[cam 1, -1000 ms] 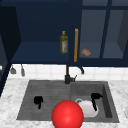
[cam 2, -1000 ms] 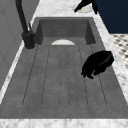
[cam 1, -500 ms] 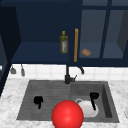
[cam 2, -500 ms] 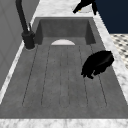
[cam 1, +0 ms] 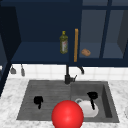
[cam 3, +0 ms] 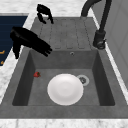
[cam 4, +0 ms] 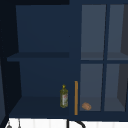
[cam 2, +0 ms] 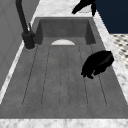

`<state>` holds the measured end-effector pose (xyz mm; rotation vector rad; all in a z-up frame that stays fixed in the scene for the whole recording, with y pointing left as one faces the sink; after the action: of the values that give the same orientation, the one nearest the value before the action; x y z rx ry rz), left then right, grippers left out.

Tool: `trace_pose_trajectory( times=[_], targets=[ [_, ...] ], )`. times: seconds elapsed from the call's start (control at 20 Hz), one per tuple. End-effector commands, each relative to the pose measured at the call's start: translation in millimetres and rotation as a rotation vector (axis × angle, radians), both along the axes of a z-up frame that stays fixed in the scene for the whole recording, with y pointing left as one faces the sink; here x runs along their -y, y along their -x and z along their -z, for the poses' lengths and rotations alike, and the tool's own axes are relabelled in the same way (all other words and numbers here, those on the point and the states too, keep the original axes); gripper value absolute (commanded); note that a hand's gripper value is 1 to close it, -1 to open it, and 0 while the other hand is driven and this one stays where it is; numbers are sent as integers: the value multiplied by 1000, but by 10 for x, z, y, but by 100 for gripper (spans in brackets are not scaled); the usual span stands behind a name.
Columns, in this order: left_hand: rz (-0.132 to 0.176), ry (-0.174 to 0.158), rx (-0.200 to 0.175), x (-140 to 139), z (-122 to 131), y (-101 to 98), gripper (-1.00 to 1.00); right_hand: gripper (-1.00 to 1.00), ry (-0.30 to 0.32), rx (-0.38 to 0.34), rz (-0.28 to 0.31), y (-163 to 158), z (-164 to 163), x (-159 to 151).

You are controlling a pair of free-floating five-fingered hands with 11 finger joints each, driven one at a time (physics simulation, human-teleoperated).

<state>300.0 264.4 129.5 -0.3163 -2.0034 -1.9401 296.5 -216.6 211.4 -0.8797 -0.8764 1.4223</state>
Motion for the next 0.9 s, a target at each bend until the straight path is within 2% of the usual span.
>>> trace_pose_trajectory(
  times=[0.0, 0.2, 0.6, 0.85],
  targets=[
    [0, 0, 0, 0, 0, 0, 0, -100, 5, 69, -112, -12, 33, 0],
    [0, 0, 0, 0, 0, 0, 0, -100, -33, 130, -188, -12, 32, 50],
    [0, 0, 0, 0, 0, 0, 0, -100, -93, 321, -310, 6, 32, 183],
    [0, 0, 0, 0, 0, 0, 0, -100, -70, 420, -292, -227, 39, 78]
  ],
)
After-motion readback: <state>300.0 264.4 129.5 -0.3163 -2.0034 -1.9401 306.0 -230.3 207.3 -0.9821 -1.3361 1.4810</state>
